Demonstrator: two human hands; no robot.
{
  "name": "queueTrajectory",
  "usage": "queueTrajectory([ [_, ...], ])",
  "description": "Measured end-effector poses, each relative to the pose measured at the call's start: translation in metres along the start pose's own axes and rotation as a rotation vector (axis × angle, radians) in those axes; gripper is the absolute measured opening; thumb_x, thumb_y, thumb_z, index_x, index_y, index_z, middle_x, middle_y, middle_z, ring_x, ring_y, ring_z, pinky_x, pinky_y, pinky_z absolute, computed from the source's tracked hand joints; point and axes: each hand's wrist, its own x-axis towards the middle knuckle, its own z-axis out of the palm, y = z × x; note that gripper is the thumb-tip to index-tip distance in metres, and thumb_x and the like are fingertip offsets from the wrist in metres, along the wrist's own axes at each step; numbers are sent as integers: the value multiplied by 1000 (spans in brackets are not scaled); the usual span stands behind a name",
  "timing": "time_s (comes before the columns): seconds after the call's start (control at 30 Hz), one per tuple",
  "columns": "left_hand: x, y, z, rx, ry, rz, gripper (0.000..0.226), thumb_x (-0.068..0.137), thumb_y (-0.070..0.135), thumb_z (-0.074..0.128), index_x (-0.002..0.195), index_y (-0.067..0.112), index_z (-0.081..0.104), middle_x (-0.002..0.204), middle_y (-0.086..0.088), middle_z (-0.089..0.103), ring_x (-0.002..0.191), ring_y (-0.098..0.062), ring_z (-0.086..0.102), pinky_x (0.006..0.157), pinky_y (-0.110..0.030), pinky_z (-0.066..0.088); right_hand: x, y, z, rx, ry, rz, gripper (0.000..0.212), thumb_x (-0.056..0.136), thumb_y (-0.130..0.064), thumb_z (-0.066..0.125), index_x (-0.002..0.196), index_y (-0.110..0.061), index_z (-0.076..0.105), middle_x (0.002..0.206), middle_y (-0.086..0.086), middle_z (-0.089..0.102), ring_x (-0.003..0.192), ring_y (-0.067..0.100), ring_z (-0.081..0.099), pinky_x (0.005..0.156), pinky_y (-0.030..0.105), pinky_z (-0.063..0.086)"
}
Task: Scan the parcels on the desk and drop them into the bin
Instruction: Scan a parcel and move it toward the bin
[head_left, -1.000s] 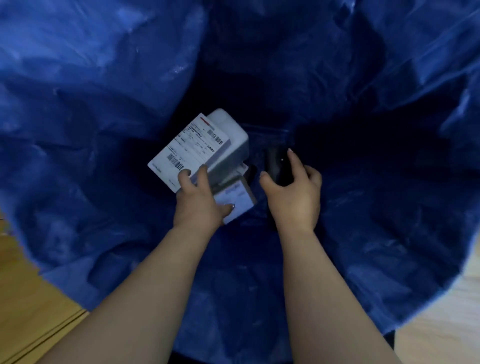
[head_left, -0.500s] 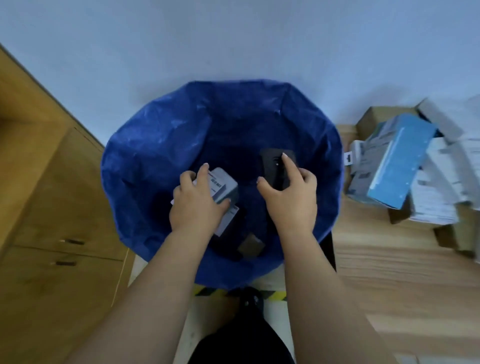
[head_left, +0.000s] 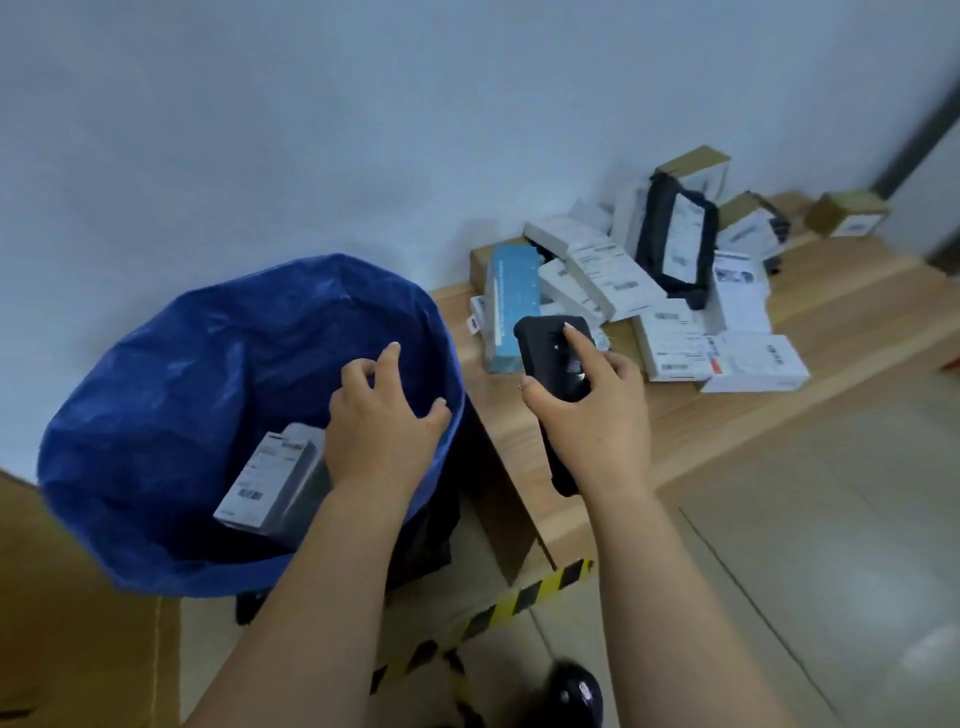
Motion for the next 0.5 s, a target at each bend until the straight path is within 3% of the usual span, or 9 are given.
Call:
queueTrajectory([
  [0.17, -17, 103, 33, -49, -6, 172, 74, 87, 47, 64, 150, 27, 30, 137, -7, 37, 116, -29, 44, 79, -35, 38, 11, 50, -93, 32, 150, 44, 67, 84, -47, 72, 145, -49, 42, 139, -10, 38, 110, 3, 45, 87, 25, 43],
  [0.3, -32, 190, 75, -48, -24, 227, 74, 87, 46, 61, 151, 27, 30, 139, -10, 39, 121, -33, 43, 91, -44, 45, 34, 99, -175, 32, 260, 75, 66, 84, -46, 72, 144, -49, 44, 137, -13, 39, 102, 1, 45, 70, 19, 37],
  [0.5, -68, 338, 147, -107, -93, 307, 77, 90, 48, 58, 154, 28, 22, 145, -8, 34, 129, -30, 37, 98, -43, 40, 76, 172, -310, 14, 376, 86, 68, 83, -41, 74, 144, -46, 46, 142, -10, 39, 104, 3, 44, 83, 24, 38],
])
